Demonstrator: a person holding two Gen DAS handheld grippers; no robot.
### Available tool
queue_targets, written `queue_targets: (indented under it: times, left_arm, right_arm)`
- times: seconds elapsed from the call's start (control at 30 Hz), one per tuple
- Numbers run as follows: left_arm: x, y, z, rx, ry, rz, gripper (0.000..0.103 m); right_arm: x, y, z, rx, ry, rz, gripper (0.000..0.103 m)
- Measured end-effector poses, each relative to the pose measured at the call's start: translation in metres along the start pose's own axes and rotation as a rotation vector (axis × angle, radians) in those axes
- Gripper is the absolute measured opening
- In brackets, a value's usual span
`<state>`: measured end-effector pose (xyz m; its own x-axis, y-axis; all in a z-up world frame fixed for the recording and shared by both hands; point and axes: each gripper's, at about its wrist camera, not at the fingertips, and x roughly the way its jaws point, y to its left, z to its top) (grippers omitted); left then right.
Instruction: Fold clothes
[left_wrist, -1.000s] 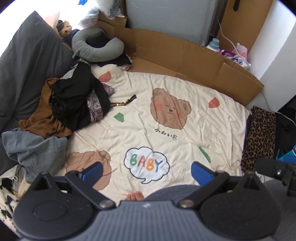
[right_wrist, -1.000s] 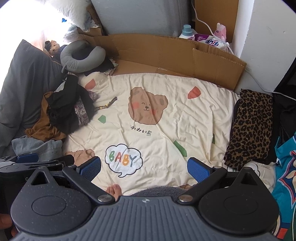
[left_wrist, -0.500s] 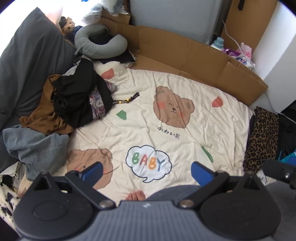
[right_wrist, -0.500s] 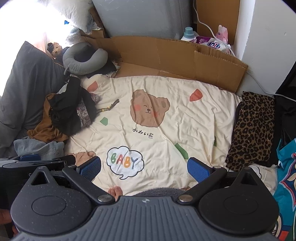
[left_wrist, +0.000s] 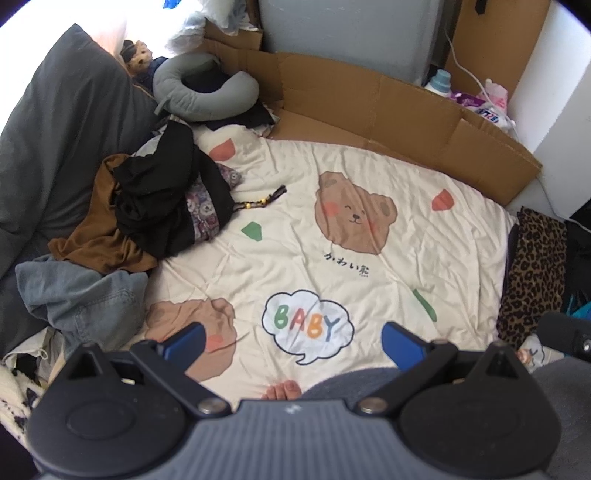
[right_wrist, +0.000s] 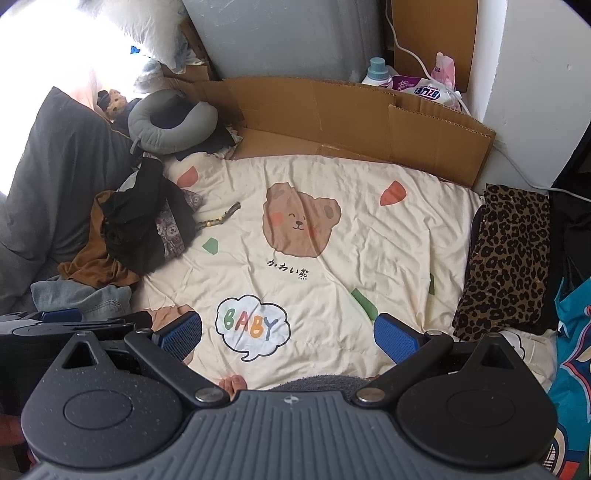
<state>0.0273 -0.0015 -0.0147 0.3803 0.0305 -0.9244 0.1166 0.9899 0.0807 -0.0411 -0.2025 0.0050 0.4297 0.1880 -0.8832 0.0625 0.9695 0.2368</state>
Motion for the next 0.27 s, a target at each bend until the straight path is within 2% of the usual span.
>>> queue_targets:
  times: [0.27]
  left_arm:
    - [0.0000,-0.0004,-0.0004,-0.005,0.004,0.000,0.102]
  right_arm:
    - [0.0010,-0.0021,0.0006,0.000,0.001,-0.004,0.102]
